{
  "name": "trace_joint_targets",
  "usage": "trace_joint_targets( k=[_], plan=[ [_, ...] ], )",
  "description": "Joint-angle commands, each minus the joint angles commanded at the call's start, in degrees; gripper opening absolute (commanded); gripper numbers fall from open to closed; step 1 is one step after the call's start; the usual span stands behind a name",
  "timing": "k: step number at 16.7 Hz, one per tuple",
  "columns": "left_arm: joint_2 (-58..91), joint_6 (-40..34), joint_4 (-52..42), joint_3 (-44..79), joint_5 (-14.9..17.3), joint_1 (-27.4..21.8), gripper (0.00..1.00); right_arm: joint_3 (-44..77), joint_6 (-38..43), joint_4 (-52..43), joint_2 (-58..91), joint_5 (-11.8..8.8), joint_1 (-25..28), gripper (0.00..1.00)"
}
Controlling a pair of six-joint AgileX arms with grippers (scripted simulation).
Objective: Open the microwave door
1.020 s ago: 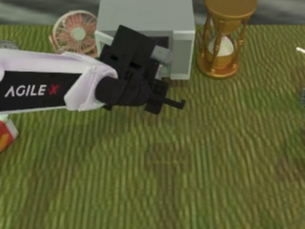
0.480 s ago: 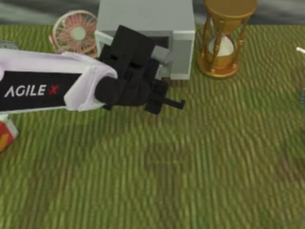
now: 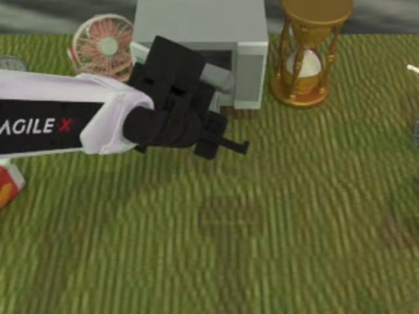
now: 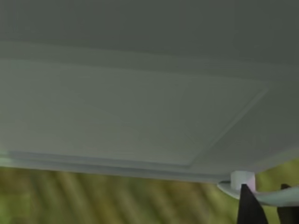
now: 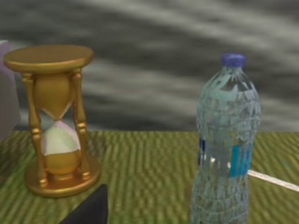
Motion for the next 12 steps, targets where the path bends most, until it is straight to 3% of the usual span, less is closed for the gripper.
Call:
trace_joint_targets(
  k=[12],
  plan=[
    [-0.1,0.4,0.0,-0.4,0.3,0.2,0.00,0.0,0.0,0.0,0.0,0.0,0.0,1.00]
  ],
)
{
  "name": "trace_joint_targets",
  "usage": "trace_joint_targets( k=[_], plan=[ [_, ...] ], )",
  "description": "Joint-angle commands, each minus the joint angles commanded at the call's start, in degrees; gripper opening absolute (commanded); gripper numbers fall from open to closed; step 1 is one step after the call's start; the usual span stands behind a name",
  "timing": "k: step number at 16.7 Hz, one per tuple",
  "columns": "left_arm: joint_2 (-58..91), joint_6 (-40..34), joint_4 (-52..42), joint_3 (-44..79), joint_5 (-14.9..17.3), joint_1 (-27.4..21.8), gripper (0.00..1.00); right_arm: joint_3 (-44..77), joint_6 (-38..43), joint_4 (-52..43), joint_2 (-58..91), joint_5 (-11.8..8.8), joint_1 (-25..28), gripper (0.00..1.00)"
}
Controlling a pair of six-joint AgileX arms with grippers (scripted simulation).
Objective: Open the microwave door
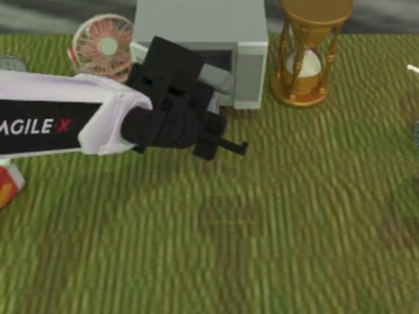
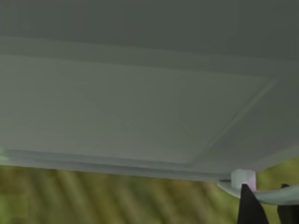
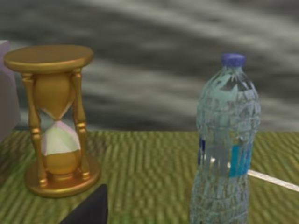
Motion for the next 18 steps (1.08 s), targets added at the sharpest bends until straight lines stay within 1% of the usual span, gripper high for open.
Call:
trace_joint_targets(
  k=[13,14,18],
  plan=[
    [0.0,0.0,0.0,0.0,0.0,0.0,0.00,0.0,0.0,0.0,0.0,0.0,0.0,1.00],
    [0.1,-0.4,0.0,0.1,0.5,-0.5,0.00,0.0,0.0,0.0,0.0,0.0,0.0,1.00],
    [-0.7,1.3,0.2,-0.8,1.5,0.4,0.00,0.0,0.0,0.0,0.0,0.0,0.0,1.00]
  ],
)
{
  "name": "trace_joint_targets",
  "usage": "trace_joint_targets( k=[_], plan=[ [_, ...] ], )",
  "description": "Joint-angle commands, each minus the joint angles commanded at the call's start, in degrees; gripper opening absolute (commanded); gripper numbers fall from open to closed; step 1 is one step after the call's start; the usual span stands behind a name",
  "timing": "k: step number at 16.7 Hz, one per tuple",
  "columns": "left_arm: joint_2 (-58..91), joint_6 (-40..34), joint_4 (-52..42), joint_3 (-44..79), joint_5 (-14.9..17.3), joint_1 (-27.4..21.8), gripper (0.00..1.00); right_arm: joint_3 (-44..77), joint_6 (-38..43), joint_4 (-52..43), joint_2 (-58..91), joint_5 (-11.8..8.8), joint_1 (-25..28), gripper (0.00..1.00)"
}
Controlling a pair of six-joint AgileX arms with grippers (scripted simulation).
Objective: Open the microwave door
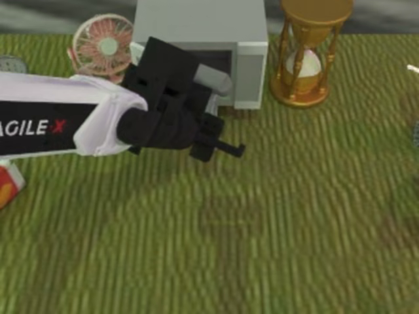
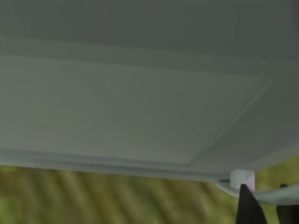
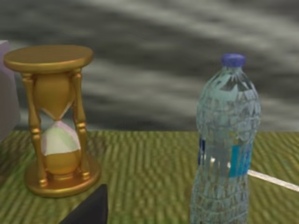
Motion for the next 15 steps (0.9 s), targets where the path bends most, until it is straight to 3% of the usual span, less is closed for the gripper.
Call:
trace_joint_targets(
  k=[15],
  plan=[
    [-0.4,1.1,0.1,-0.7,0.6,0.5,0.00,0.0,0.0,0.0,0.0,0.0,0.0,1.00]
  ],
)
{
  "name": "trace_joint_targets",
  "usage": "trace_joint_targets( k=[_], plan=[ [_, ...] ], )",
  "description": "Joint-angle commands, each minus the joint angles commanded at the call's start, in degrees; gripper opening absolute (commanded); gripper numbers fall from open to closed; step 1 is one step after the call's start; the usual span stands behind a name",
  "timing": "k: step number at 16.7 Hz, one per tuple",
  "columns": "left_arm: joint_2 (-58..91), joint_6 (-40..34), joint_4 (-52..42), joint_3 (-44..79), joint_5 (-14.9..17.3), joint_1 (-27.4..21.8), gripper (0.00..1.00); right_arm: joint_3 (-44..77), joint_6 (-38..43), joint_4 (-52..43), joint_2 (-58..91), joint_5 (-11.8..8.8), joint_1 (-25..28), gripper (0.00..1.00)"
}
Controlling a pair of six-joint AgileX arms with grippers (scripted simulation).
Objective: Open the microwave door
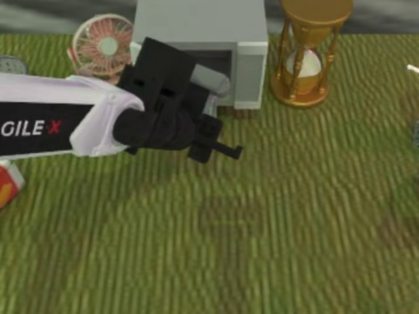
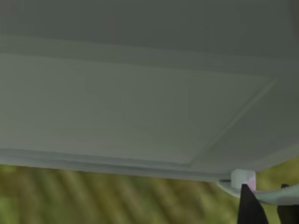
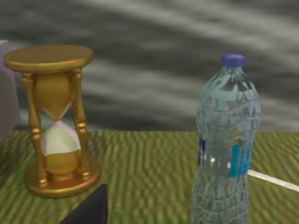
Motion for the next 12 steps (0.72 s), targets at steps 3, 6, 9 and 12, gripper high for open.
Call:
trace_joint_targets(
  k=[3,6,9,12],
  plan=[
    [0.0,0.0,0.0,0.0,0.0,0.0,0.00,0.0,0.0,0.0,0.0,0.0,0.0,1.00],
    [0.0,0.0,0.0,0.0,0.0,0.0,0.00,0.0,0.0,0.0,0.0,0.0,0.0,1.00],
    [0.0,0.0,0.0,0.0,0.0,0.0,0.00,0.0,0.0,0.0,0.0,0.0,0.0,1.00],
    [0.1,-0.4,-0.1,0.1,0.5,-0.5,0.00,0.0,0.0,0.0,0.0,0.0,0.0,1.00]
  ],
)
